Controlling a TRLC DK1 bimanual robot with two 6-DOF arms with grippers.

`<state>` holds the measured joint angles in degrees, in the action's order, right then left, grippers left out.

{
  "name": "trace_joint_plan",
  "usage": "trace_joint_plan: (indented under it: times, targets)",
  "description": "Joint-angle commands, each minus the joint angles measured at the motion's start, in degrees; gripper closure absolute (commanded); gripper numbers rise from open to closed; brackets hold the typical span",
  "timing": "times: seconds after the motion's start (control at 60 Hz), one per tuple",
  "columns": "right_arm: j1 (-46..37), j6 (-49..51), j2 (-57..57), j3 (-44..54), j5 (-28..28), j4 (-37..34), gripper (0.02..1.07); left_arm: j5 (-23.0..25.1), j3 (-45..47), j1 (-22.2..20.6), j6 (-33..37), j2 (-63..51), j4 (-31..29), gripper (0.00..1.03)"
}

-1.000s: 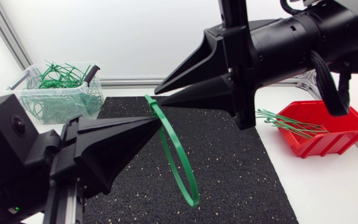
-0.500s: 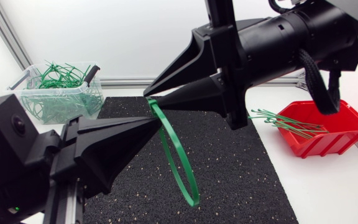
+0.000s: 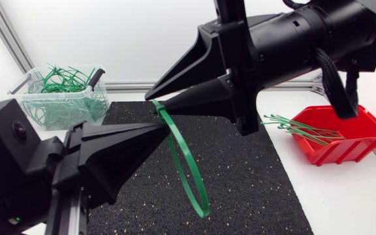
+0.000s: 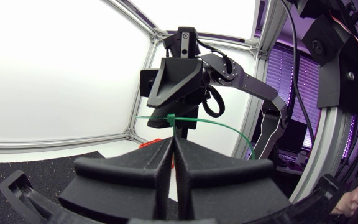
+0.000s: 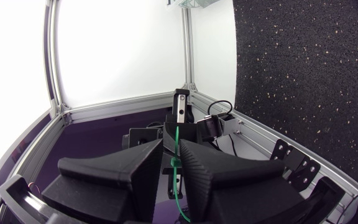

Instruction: Take a green cable tie from the red box, thread the tail through the head to close it, then place it in the transparent bin on the left.

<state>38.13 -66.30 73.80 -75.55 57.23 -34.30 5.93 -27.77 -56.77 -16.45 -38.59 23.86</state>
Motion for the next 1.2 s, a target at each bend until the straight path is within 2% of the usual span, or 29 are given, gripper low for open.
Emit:
trace_joint_plan:
  times: [0.0,0.1,0.2,0.333,0.667,0.983,1.183]
  targets:
    - [0.5,0.7,0.4,-0.7,0.3,0.0,0.81,0.5,-0.1,-0.6,0.0,0.4,0.3,1.00]
    - [0.6,0.8,-0.1,-0.2,0.3,0.0,0.82,0.5,-0.5,-0.7,-0.3,0.4,0.0,1.00]
    - [0.5,1.0,-0.7,0.2,-0.3,0.0,0.97,0.6,-0.7,-0.8,-0.8,0.3,0.0,1.00]
    - [0.5,1.1,-1.4,1.0,-0.8,0.0,1.01,0.7,-0.6,-0.8,-1.2,-0.2,0.0,1.00]
    - [-1.2,2.4,-3.2,4.1,-0.8,0.1,1.01,1.7,-0.8,-0.8,-1.9,-1.0,-0.4,1.00]
    - [-4.4,-0.2,2.0,6.2,-1.1,0.4,1.01,5.1,-4.2,-0.9,-13.6,2.2,-4.6,1.00]
    - [-5.5,-0.1,4.5,7.7,-1.6,0.4,1.01,5.2,-4.3,-0.4,-14.1,3.1,-4.6,1.00]
